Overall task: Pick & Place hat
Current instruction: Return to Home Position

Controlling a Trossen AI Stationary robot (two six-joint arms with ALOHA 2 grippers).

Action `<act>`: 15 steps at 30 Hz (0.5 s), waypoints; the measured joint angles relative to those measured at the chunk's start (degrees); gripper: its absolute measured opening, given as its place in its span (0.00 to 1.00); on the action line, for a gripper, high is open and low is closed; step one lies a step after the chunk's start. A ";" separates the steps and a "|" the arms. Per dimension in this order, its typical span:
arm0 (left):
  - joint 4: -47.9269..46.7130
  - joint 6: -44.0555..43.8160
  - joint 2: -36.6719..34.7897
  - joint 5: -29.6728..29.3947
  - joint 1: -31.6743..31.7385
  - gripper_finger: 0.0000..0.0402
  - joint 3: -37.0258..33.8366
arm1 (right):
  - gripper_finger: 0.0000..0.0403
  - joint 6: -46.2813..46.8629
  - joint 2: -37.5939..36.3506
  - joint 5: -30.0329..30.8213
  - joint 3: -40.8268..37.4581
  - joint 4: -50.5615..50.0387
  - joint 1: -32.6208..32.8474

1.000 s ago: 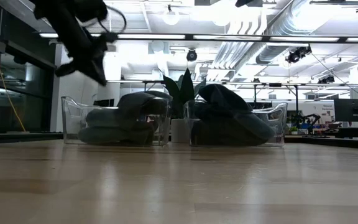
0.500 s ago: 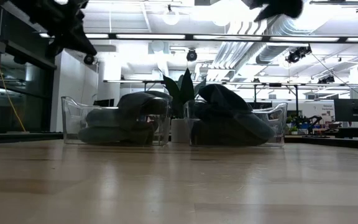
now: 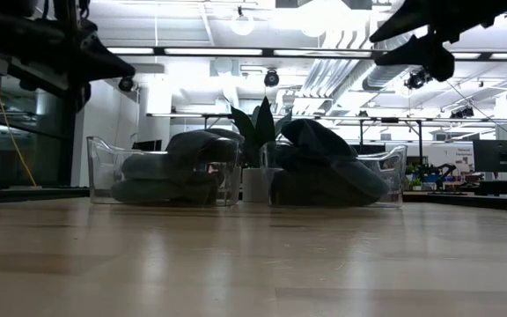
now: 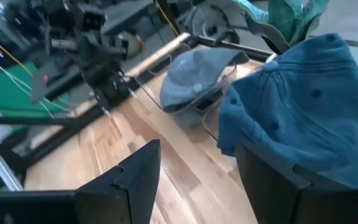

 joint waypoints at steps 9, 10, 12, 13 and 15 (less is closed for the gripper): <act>0.48 3.10 0.58 -14.33 -11.94 0.00 -2.01 | 0.51 -0.30 -0.53 -5.40 -5.93 9.91 -4.44; 0.50 3.22 0.03 -15.29 -11.94 0.00 -2.32 | 0.51 -0.53 -1.04 -6.44 -6.17 9.93 -5.33; 0.65 3.46 -1.61 -15.50 -11.76 0.00 -2.86 | 0.51 -1.35 -2.11 -8.30 -6.50 10.38 -6.99; 0.88 3.60 -2.49 -15.48 -11.82 0.00 -3.22 | 0.51 -1.60 -2.80 -9.15 -6.86 10.95 -7.77; 0.98 3.36 -4.41 -15.42 -11.82 0.00 -4.40 | 0.51 -1.96 -4.25 -10.57 -7.71 11.84 -9.05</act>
